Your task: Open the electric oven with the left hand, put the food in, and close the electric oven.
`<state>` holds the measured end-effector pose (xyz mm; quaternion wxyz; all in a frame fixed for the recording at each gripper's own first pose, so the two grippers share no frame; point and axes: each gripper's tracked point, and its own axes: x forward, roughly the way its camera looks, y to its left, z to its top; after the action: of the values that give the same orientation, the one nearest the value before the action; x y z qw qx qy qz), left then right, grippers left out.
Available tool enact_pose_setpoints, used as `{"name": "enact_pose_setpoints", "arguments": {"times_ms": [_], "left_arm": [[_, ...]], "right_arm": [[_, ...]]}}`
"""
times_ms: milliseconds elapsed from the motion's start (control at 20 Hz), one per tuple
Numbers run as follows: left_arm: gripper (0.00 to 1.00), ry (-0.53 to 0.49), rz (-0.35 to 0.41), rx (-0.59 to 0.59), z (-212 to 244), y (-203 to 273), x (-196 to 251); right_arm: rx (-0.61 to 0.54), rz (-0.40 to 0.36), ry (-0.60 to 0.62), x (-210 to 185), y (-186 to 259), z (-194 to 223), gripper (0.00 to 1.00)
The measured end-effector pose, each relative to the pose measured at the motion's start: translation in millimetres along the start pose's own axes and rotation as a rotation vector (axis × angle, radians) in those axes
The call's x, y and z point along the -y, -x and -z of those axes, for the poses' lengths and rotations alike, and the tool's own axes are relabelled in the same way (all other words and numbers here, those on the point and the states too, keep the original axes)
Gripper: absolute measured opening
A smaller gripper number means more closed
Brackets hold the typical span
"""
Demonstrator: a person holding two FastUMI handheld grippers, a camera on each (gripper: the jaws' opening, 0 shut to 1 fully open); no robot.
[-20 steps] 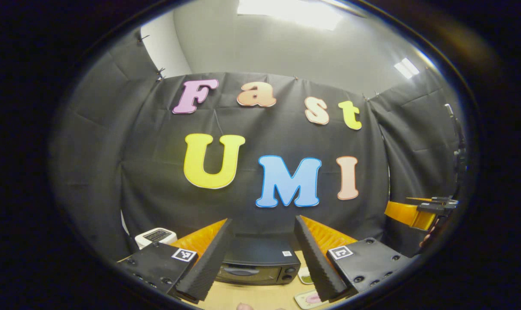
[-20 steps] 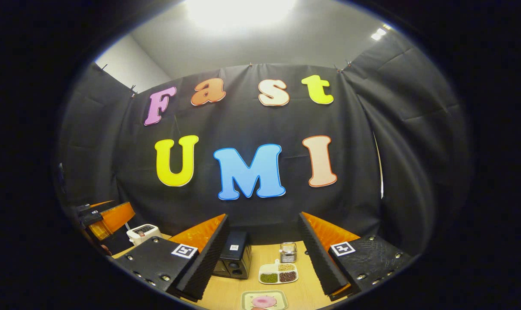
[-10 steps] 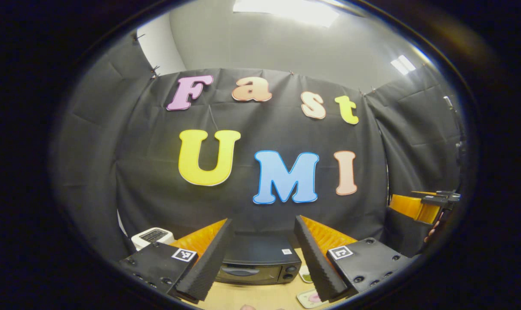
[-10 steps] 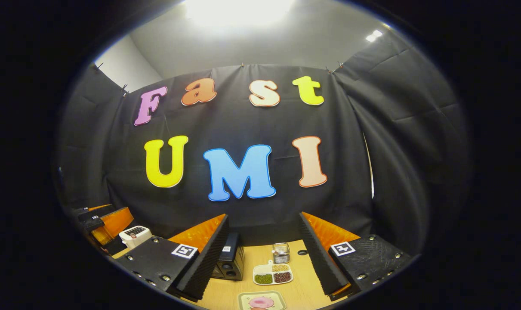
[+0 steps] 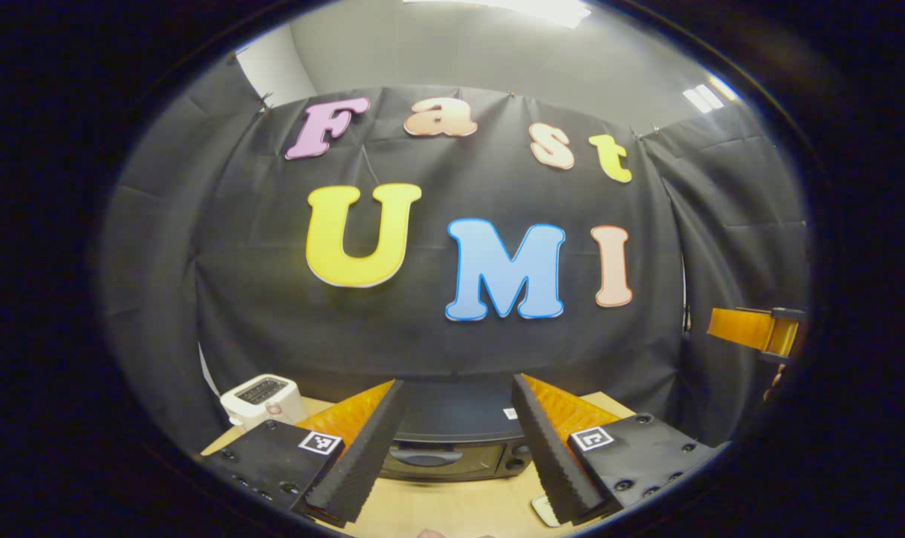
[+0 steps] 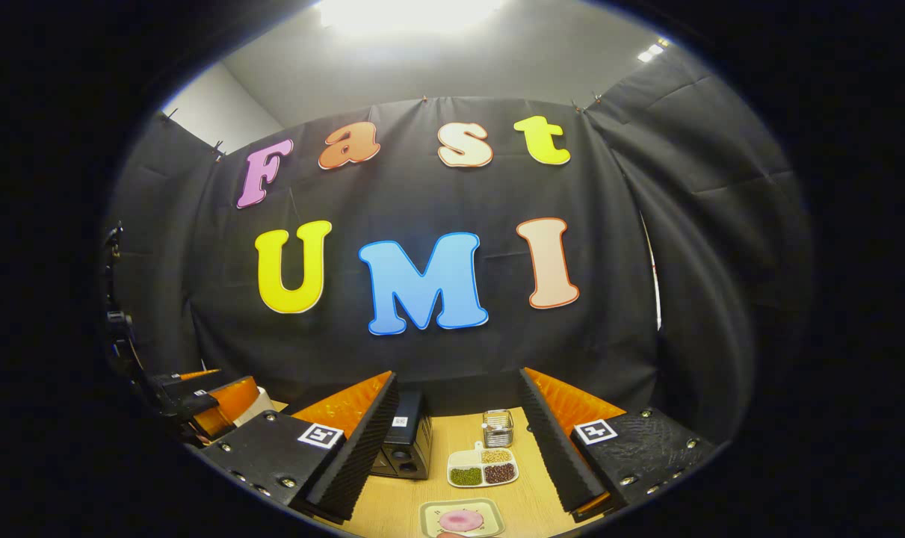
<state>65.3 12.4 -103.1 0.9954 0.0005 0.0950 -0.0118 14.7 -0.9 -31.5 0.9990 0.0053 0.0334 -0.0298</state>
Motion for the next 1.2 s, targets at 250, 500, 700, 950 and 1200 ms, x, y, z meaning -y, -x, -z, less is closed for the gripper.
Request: {"name": "enact_pose_setpoints", "arguments": {"times_ms": [250,500,700,950,1200], "left_arm": [[0.96,-0.041,0.000,-0.108,58.7,-50.5,-14.9],[0.96,-0.012,0.017,-0.253,127.7,-98.7,-28.0],[0.93,-0.010,-0.007,-0.293,155.3,-127.6,-44.9],[0.96,-0.044,-0.026,-0.358,190.2,-148.5,-53.7],[0.91,-0.090,-0.043,-0.347,196.1,-151.0,-55.6]], "right_arm": [[-0.024,0.050,0.020,7.9,2.0,10.9,0.97],[-0.068,0.097,0.031,13.4,2.5,27.6,0.97],[-0.086,0.117,0.042,16.0,-1.3,30.7,0.97],[-0.092,0.128,0.044,18.9,-6.1,31.0,0.97],[-0.105,0.122,0.030,17.4,-9.0,35.8,0.97]]}}
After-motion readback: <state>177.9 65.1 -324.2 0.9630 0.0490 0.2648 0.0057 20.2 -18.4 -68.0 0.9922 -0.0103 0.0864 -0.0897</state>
